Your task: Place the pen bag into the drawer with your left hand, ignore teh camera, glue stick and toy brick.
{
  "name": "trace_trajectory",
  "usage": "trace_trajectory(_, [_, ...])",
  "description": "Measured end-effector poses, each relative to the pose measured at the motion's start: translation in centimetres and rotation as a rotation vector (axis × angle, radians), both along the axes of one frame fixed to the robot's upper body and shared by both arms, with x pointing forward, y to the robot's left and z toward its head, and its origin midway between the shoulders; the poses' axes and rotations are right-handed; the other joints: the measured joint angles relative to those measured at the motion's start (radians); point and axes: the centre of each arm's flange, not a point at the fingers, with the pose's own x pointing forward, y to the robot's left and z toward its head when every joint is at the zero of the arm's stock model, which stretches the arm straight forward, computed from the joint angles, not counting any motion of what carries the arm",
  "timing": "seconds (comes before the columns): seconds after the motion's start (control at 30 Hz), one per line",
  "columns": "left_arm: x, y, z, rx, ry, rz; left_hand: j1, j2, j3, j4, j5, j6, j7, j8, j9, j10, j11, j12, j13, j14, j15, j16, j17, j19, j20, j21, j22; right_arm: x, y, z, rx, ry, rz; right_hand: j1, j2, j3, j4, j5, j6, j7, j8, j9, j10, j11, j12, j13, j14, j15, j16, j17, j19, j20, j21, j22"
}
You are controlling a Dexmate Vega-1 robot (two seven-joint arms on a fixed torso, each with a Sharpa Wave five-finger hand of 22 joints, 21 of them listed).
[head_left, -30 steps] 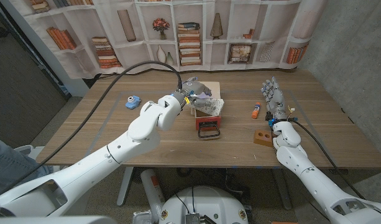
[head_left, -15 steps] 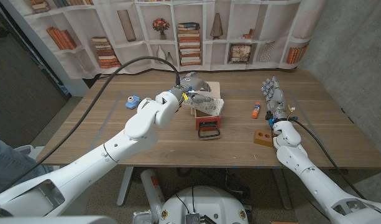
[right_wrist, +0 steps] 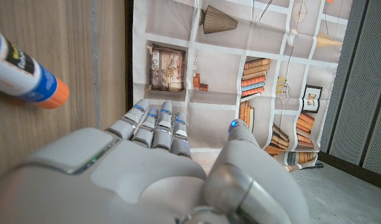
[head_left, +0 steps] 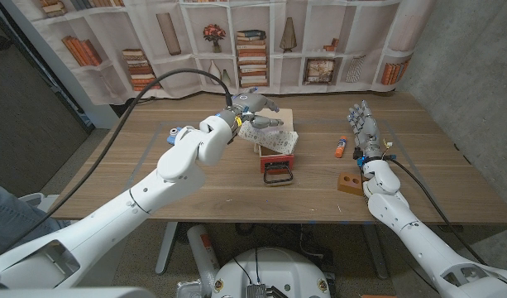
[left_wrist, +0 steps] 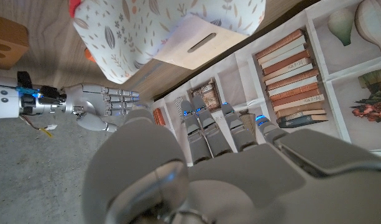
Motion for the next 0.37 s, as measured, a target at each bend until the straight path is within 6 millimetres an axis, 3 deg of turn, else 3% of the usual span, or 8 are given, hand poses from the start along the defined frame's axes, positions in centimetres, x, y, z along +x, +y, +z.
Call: trace_trajectory(0.37, [-0.18, 0.44, 0.55, -0.034, -0.020, -0.025, -0.012, 0.007, 0.000, 0.008, 0.004, -0.003, 0.000, 0.000, 0.005, -0.005, -0.003, 0.000, 0.000, 0.000, 0.000, 0.000, 0.000, 0.000, 0.000, 0.005, 0.000, -0.02, 0.08, -0.14, 0.000, 0.004, -0.001, -0.009, 0.009, 0.004, -0.004, 0.000, 0.000, 0.000, 0.000, 0.000, 0.000, 0.000, 0.000, 0.000, 0.006, 0.002, 0.000, 0.000, 0.000, 0.000, 0.000, 0.000])
